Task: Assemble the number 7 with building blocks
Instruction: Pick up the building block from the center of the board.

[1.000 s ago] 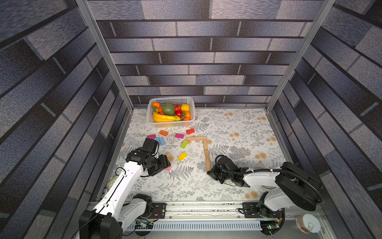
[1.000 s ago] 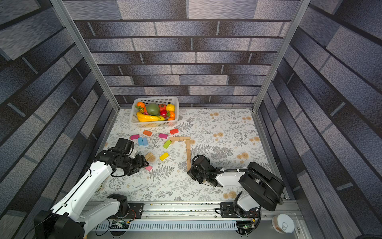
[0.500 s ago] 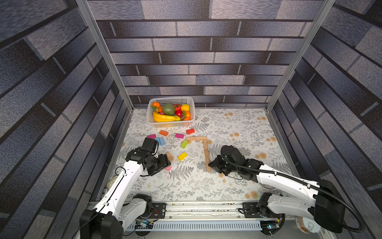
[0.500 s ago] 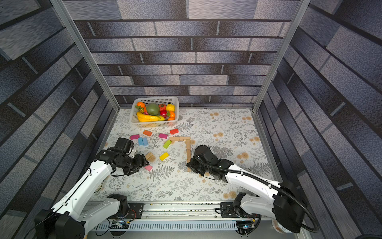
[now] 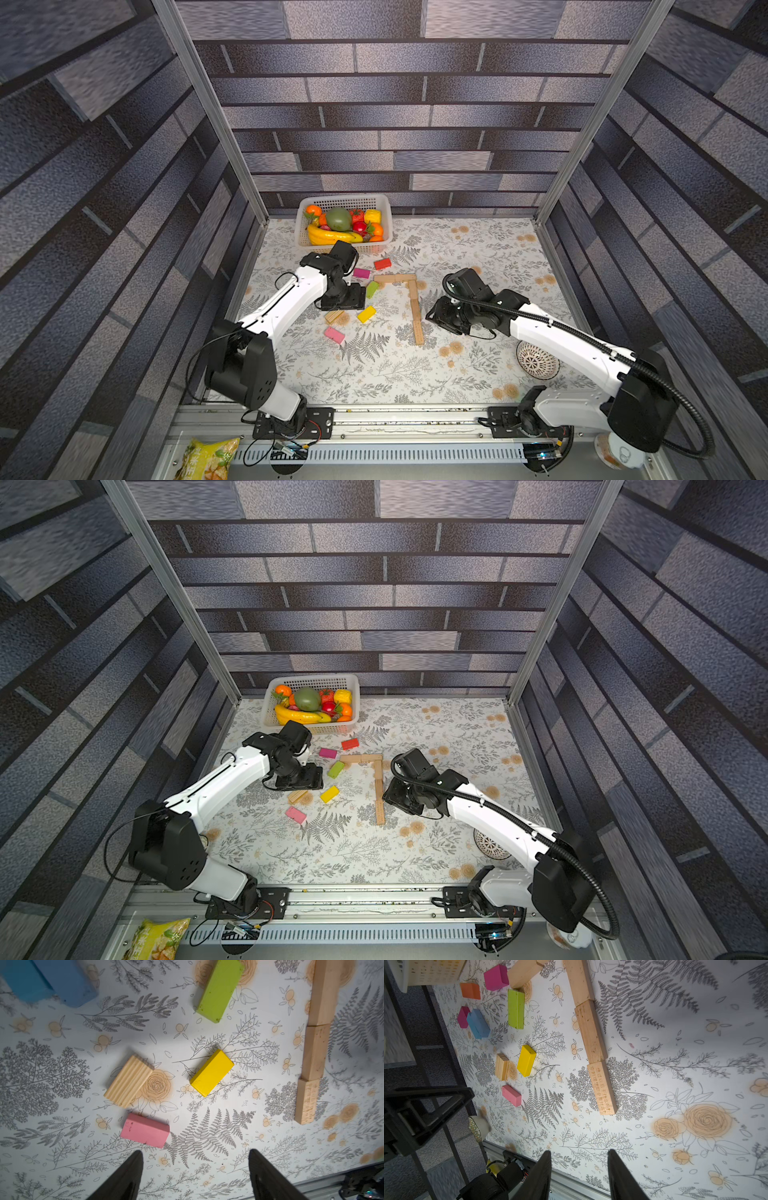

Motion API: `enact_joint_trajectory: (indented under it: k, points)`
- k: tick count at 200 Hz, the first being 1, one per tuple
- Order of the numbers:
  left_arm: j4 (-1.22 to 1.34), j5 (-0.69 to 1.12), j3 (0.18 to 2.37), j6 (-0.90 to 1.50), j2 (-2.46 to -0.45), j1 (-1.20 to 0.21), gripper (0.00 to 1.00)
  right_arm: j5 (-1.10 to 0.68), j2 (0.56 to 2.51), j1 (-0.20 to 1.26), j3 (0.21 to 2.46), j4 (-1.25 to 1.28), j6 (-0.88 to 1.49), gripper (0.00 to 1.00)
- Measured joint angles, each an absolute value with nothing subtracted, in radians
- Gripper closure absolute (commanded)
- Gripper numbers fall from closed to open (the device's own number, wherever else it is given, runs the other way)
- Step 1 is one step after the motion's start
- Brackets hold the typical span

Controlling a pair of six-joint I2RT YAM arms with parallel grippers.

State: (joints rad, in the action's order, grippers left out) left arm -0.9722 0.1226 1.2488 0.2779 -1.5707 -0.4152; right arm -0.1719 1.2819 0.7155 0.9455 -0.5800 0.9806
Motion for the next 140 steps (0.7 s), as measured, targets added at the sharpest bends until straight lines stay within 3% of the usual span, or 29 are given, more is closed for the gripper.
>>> enact_joint_trajectory:
  k: [58,140]
  points:
    - [-0.969,0.062,1.301,0.083,-1.755,-0.503,0.22,-0.185,1.276,0.688,0.947,-0.615,0.963,0.53]
    - [-0.907,-0.002,1.364,0.022,-1.905,-0.543,0.3,-0.188,1.19,0.656,0.913,-0.65,0.965,0.52]
